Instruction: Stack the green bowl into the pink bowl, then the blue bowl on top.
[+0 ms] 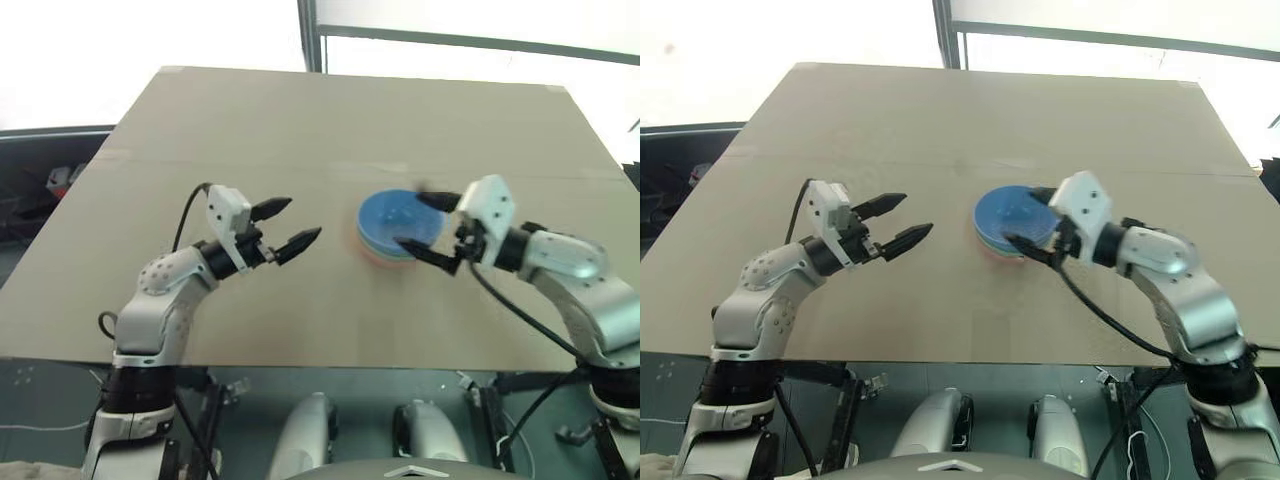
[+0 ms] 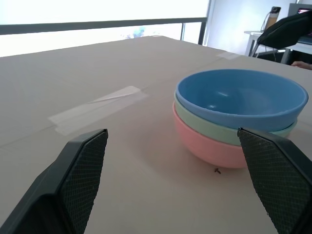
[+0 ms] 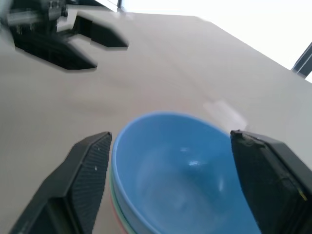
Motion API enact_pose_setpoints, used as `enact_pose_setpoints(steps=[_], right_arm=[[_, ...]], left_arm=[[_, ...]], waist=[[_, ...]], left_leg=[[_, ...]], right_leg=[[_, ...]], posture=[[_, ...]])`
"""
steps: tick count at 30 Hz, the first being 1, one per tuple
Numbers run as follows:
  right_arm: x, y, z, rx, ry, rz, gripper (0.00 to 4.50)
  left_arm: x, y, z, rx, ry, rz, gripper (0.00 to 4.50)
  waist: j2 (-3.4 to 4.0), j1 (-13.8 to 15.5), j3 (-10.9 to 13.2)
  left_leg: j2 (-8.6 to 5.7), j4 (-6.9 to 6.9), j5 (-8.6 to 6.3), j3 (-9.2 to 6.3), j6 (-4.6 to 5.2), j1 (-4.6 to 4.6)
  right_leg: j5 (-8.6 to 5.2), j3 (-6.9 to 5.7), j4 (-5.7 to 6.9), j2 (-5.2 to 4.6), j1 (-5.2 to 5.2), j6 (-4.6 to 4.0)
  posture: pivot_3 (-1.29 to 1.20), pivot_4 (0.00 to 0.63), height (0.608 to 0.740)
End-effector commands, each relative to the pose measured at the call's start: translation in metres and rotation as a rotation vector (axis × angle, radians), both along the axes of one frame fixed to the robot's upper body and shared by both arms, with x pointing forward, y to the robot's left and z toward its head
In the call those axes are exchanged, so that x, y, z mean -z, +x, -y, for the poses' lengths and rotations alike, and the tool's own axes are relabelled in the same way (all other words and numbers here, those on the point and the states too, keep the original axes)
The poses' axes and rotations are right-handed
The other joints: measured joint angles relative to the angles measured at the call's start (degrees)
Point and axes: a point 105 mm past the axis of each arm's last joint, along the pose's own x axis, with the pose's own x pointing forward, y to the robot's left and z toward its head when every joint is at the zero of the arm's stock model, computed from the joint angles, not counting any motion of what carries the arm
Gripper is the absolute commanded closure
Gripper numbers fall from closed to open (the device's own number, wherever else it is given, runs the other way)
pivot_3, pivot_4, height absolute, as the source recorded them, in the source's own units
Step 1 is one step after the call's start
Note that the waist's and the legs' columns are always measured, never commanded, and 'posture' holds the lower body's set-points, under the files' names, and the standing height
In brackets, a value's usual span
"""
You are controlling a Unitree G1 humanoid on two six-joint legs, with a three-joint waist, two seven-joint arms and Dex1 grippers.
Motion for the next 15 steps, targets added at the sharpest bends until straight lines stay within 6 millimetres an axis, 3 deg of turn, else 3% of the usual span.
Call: enact_pose_setpoints(steps=[1,7,11,15], right_arm=[[-0.014,-0.021,0.030,0.024,-0.006,0.014,0.57],[0.006,-0.042,0.099,0.175,-0.058,-0.127,0.57],[0.012,-0.052,0.124,0.237,-0.053,-0.167,0.57],[0.017,-0.061,0.137,0.265,-0.078,-0.190,0.57]], left_arm=[[-0.009,-0.020,-0.002,0.026,-0.003,-0.001,0.00],[-0.005,-0.047,-0.024,0.055,0.042,-0.084,0.00],[-0.007,-0.061,-0.040,0.070,0.076,-0.132,0.00],[-0.010,-0.067,-0.051,0.067,0.114,-0.155,0.00]], waist=[[0.01,-0.1,0.0],[0.04,-0.1,0.0],[0.07,-0.2,0.0],[0.08,-0.2,0.0]], left_leg=[[-0.01,0.00,-0.03,0.02,0.04,0.02],[0.04,0.05,-0.04,-0.01,0.04,0.23],[0.06,0.05,-0.04,0.09,0.05,0.37],[0.07,0.04,-0.06,0.10,0.07,0.50]], right_leg=[[0.00,-0.01,-0.01,-0.04,0.04,0.00],[-0.01,-0.06,-0.02,-0.08,0.25,-0.01],[-0.02,0.04,-0.01,-0.09,0.32,-0.03],[-0.14,0.05,-0.03,-0.23,0.45,-0.23]], posture=[[0.00,0.150,0.698],[0.00,0.150,0.698],[0.00,0.150,0.698],[0.00,0.150,0.698]])
